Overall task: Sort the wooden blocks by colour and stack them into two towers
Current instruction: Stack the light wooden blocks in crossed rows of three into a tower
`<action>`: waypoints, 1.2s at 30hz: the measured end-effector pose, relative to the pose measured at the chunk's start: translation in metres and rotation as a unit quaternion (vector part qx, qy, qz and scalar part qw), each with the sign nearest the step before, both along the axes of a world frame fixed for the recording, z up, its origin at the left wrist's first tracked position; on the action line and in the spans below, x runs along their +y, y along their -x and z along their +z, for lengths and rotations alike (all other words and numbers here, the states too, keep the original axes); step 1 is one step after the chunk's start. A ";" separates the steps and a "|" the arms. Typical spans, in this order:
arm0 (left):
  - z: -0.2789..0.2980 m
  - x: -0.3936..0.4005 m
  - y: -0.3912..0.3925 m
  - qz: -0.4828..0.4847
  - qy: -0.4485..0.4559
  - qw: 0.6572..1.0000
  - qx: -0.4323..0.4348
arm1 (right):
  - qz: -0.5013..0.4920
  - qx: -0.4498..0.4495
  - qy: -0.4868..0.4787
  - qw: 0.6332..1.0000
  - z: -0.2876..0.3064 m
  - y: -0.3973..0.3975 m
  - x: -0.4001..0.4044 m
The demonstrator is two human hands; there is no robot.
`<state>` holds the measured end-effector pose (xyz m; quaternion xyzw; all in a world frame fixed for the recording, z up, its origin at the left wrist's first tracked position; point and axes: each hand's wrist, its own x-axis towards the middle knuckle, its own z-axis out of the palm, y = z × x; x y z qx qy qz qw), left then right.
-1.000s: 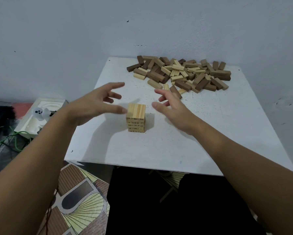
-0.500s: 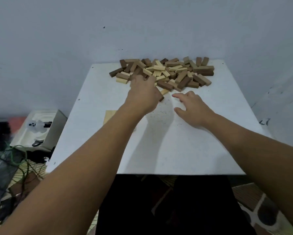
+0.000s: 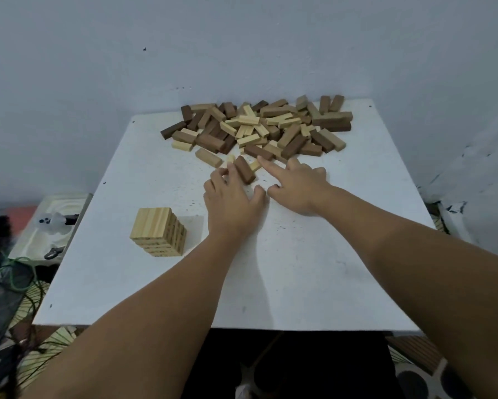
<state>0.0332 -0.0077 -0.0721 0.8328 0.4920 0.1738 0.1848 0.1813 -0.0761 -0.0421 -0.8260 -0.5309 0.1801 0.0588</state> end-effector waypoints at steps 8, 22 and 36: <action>-0.005 -0.001 0.000 0.014 -0.028 0.998 -0.047 | -0.069 -0.063 -0.252 0.963 -0.039 0.013 -0.010; -0.005 0.002 0.003 -0.003 -0.038 0.996 -0.083 | -0.037 0.012 -0.333 0.942 -0.039 0.011 -0.010; -0.003 0.001 0.006 -0.019 0.002 0.988 -0.153 | -0.047 0.014 -0.387 0.921 -0.037 0.008 -0.008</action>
